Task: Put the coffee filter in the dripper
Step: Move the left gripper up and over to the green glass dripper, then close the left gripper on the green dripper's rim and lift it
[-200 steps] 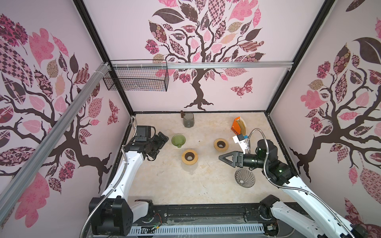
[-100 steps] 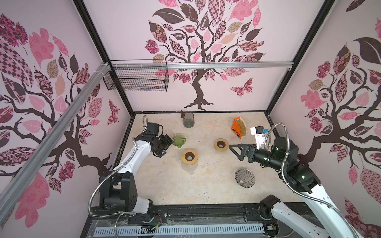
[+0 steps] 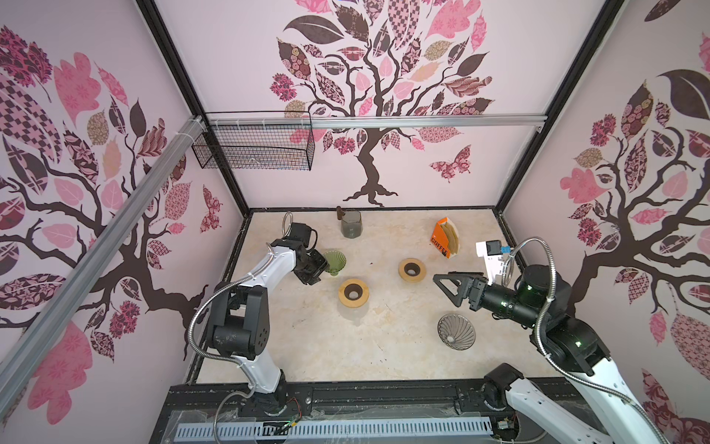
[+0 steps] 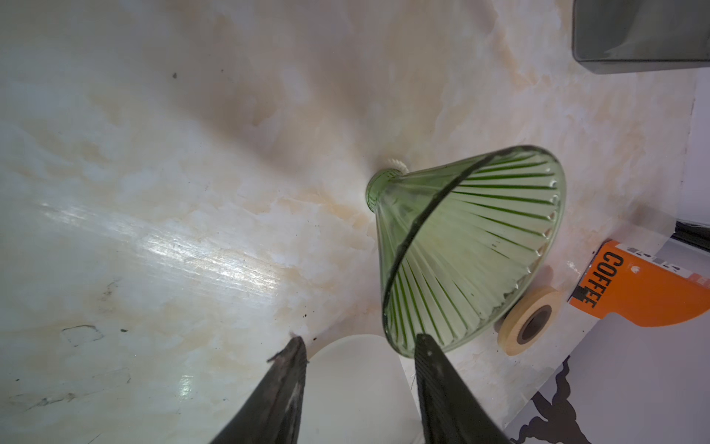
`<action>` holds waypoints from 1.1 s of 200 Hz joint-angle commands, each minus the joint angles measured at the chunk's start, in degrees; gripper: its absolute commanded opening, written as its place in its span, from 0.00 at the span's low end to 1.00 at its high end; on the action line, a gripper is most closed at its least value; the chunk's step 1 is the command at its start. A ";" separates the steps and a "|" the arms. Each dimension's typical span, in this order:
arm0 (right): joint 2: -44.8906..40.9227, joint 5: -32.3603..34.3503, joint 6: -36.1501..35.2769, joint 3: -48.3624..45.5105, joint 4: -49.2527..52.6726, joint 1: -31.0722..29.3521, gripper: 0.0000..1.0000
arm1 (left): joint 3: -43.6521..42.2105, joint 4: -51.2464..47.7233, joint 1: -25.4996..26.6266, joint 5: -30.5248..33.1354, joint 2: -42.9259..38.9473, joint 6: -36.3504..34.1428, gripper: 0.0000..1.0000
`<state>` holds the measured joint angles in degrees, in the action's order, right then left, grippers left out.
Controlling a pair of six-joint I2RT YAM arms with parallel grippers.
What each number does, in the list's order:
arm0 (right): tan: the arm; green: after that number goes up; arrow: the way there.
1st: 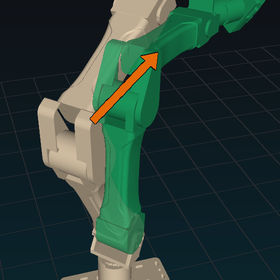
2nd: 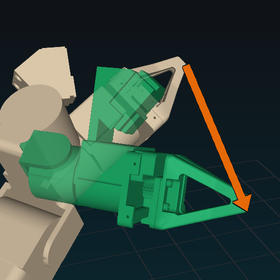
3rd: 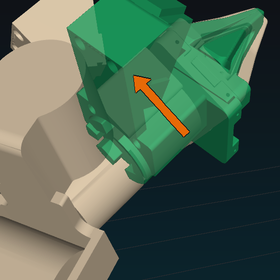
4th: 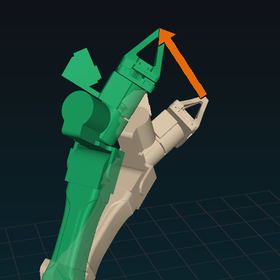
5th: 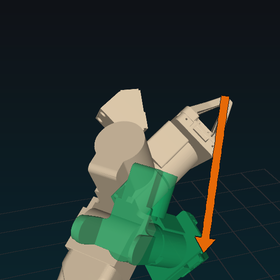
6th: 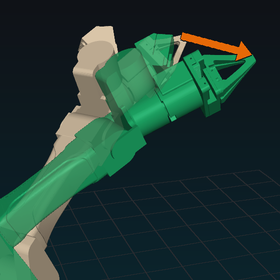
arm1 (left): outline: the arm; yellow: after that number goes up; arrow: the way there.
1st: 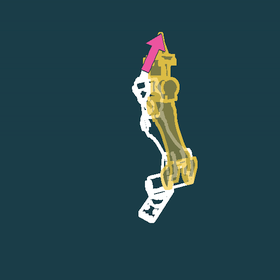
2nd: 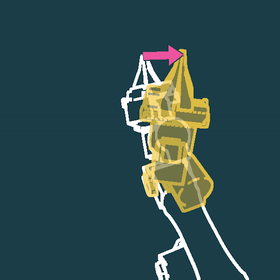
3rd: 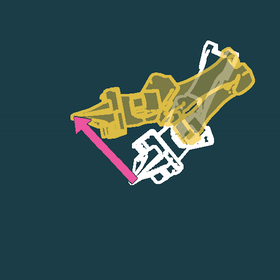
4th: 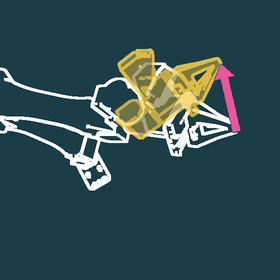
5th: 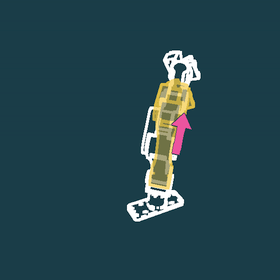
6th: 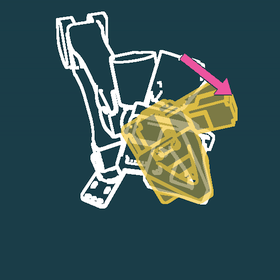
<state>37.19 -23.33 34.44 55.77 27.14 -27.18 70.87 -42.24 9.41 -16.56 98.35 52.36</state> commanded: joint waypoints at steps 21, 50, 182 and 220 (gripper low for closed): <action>0.23 -0.47 -0.68 0.40 0.53 0.44 1.00 | 4.21 2.16 0.42 0.51 1.74 0.29 0.43; 0.50 -0.67 -1.00 0.63 0.81 0.37 1.00 | 4.70 2.13 0.34 0.69 2.81 0.46 0.38; 1.83 -1.27 -1.39 0.93 0.37 0.37 1.00 | 6.13 1.84 0.35 2.58 5.31 0.97 0.16; 1.79 -1.19 -1.31 0.86 0.37 0.38 1.00 | 6.38 1.47 0.43 3.01 5.76 0.90 0.16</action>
<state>39.13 -23.88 34.04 55.77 28.18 -27.18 74.59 -40.62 9.58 -14.72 103.35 53.76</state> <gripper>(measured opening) 0.999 0.162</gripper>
